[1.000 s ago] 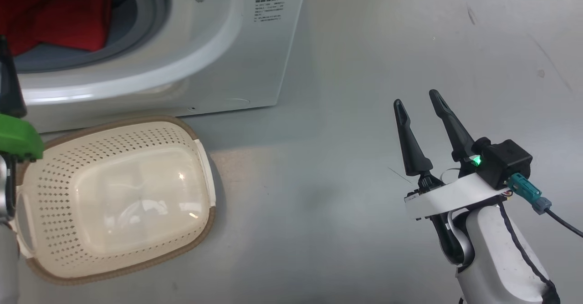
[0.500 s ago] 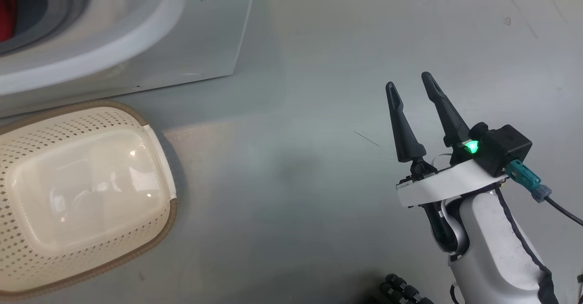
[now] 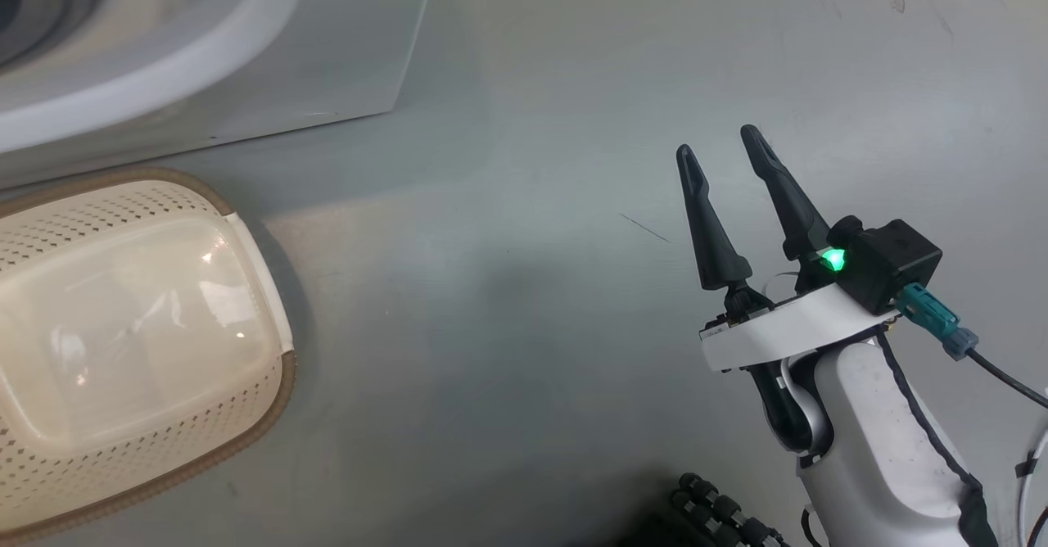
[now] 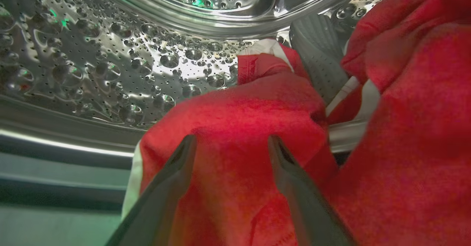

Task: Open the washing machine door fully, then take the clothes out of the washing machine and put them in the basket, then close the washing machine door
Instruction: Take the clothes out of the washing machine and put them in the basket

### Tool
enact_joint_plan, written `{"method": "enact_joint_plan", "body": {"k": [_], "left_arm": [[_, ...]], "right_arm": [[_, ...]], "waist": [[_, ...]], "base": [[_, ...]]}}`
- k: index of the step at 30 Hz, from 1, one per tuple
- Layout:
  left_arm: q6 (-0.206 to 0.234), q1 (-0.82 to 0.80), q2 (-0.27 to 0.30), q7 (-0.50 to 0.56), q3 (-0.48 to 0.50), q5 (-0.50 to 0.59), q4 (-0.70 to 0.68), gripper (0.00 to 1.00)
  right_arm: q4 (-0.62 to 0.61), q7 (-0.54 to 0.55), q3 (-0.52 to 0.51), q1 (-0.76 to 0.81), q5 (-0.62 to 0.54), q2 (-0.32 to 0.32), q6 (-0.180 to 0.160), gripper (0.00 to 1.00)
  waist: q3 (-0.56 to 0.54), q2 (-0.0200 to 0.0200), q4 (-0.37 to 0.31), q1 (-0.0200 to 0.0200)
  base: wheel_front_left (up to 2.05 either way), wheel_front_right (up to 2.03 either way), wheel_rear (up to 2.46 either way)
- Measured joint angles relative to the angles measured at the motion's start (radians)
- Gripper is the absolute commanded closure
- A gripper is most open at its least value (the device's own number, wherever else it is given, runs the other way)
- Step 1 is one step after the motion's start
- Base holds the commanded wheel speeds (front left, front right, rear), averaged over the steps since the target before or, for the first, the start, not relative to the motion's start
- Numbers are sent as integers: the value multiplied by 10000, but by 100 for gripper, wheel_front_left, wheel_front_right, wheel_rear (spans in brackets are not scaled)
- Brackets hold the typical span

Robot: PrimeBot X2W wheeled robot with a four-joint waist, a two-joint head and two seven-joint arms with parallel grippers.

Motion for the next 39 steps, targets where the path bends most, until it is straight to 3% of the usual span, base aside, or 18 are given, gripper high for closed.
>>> {"method": "enact_joint_plan", "body": {"k": [21,22,23,24,39], "left_arm": [[88,-1291,192,1068,-161,109,1411,0],[86,-1335,190,1089,-161,104,1476,18],[84,-1384,188,1093,-163,98,1524,69],[77,-1409,182,1093,-169,98,1547,100],[46,-1495,-138,462,-268,84,2090,100]], "right_arm": [[4,0,98,-159,2,10,-171,0],[4,0,104,-161,2,10,-171,0],[4,0,105,-163,2,10,-173,0],[4,0,105,-167,2,10,-173,0],[127,0,8,-294,-56,10,-188,0]], "waist": [[247,0,-149,0],[248,0,-146,0],[250,0,-142,0],[249,0,-136,0],[-16,0,60,0]], "base": [[0,0,0],[0,0,0],[0,0,0],[0,0,0],[0,0,0]]}}
